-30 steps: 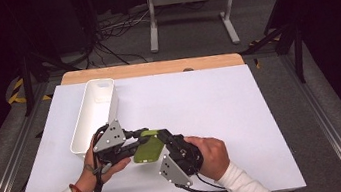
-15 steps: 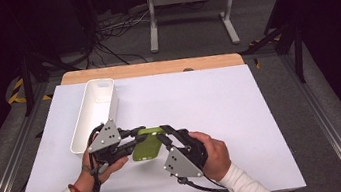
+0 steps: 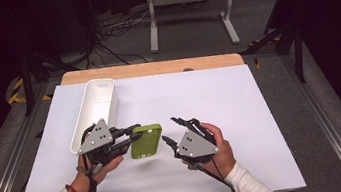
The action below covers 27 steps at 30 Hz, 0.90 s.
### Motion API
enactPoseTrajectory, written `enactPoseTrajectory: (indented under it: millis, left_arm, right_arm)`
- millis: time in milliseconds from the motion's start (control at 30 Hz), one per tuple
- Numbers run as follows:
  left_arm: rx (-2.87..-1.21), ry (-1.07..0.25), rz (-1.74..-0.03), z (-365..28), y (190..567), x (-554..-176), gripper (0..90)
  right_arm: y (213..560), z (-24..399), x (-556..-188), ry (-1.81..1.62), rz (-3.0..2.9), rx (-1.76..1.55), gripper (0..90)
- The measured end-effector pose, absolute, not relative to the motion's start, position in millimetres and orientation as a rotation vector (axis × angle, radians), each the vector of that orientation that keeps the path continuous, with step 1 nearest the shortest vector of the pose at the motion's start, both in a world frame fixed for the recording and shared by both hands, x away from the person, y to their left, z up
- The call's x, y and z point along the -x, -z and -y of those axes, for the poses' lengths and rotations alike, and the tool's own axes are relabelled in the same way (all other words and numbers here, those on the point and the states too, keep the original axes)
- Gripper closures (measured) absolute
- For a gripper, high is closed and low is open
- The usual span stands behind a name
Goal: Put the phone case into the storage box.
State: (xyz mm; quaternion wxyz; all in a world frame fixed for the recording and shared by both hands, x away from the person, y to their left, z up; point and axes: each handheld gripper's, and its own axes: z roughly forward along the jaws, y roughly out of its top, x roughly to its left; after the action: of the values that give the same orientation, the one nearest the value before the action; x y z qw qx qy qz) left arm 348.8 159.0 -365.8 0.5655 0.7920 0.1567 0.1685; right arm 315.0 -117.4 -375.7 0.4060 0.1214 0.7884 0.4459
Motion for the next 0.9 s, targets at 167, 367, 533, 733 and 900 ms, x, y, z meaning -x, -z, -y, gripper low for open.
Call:
enactPoseTrajectory:
  millis: [167, 367, 533, 733, 900]
  left_arm:
    - [-1.839, -0.401, -0.378, -163, 365, -349, 77.8]
    - [-1.834, -0.395, -0.374, -168, 362, -348, 77.7]
    - [-1.813, -0.408, -0.380, -174, 361, -348, 77.7]
    - [-1.790, -0.422, -0.386, -183, 358, -348, 77.7]
    - [-1.786, -0.432, -0.387, -188, 357, -348, 77.7]
  right_arm:
    - [384, 123, -316, -1.130, -2.015, -0.342, 34.0]
    - [388, 132, -317, -1.150, -2.013, -0.404, 26.9]
    - [390, 141, -320, -1.170, -2.034, -0.445, 25.0]
    - [393, 153, -320, -1.165, -2.031, -0.478, 23.0]
    - [396, 162, -318, -1.151, -2.029, -0.506, 21.7]
